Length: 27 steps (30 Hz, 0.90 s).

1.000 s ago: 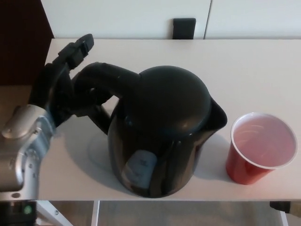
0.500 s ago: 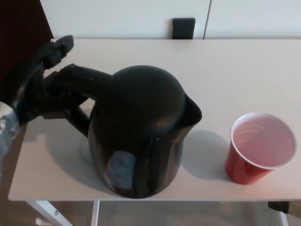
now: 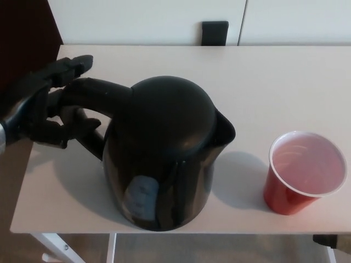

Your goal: The robot walk towards a table in front and uses its left hand to pick up the pot from the base and pour water to the cup on the right hand side

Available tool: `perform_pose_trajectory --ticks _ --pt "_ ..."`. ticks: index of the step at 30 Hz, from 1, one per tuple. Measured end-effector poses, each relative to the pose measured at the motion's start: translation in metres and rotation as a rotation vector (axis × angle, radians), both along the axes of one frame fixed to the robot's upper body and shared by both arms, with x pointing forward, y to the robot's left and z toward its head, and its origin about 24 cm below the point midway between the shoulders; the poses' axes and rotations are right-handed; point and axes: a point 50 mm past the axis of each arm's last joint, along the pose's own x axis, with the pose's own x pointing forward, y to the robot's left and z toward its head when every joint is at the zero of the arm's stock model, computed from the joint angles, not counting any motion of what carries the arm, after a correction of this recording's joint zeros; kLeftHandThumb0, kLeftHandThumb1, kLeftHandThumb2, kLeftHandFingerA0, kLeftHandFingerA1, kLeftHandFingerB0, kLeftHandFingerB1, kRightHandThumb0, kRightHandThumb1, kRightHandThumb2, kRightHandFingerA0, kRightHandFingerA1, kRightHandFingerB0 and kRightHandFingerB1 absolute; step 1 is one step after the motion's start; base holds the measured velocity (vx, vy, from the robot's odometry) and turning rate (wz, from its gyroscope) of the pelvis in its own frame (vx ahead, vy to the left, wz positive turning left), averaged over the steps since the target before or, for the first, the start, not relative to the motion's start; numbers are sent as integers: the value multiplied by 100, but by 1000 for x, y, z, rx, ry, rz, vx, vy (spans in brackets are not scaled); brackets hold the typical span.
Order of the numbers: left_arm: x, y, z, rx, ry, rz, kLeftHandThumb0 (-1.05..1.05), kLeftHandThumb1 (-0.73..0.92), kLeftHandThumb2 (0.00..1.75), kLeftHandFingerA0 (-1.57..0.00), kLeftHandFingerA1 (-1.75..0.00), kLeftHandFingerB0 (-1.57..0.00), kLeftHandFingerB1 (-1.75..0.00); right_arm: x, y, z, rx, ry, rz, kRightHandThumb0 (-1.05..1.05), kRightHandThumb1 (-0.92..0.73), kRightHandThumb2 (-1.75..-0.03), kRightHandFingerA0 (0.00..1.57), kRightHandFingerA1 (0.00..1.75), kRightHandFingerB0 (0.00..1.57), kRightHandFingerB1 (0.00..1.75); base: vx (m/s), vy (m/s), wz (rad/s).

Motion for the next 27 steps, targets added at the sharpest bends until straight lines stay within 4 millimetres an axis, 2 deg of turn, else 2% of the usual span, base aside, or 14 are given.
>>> perform_pose_trajectory --ticks 1,2,3,9,11,22,23,27 --pt "0 -1 0 19 -1 -13 -63 39 73 0 0 0 0 0 0 0 0 0 0 -20 -68 -72 49 72 38 58 0 0 0" --pt "1 -2 2 71 -5 -45 -59 37 73 0 -5 0 -5 0 0 0 0 0 0 -23 -52 -99 45 71 32 62 0 0 0" --pt "1 -4 3 112 -9 -70 -56 36 73 0 -8 0 -8 0 0 0 1 0 1 -23 -70 -70 49 72 37 58 0 0 0" --pt "4 -9 16 293 -45 -158 -60 39 73 0 -5 0 -1 0 0 0 2 1 4 -21 -67 -72 50 75 42 63 0 0 0" --pt "4 -10 17 310 -49 -169 -60 38 75 0 -9 0 -2 0 0 0 3 0 3 -21 -67 -74 50 73 40 61 0 0 0" --pt "7 -5 19 337 -59 -170 -70 41 79 0 -5 0 0 2 0 1 12 -3 5 -23 -67 -72 50 75 38 60 0 0 0" --pt "8 -5 19 337 -62 -168 -72 44 55 0 0 0 0 2 0 1 12 -3 5 -22 -67 -72 51 73 40 61 0 0 0" --pt "10 4 23 325 -75 -151 -72 44 55 0 0 0 0 3 1 1 11 -4 7 -22 -67 -72 51 73 40 61 0 0 0"
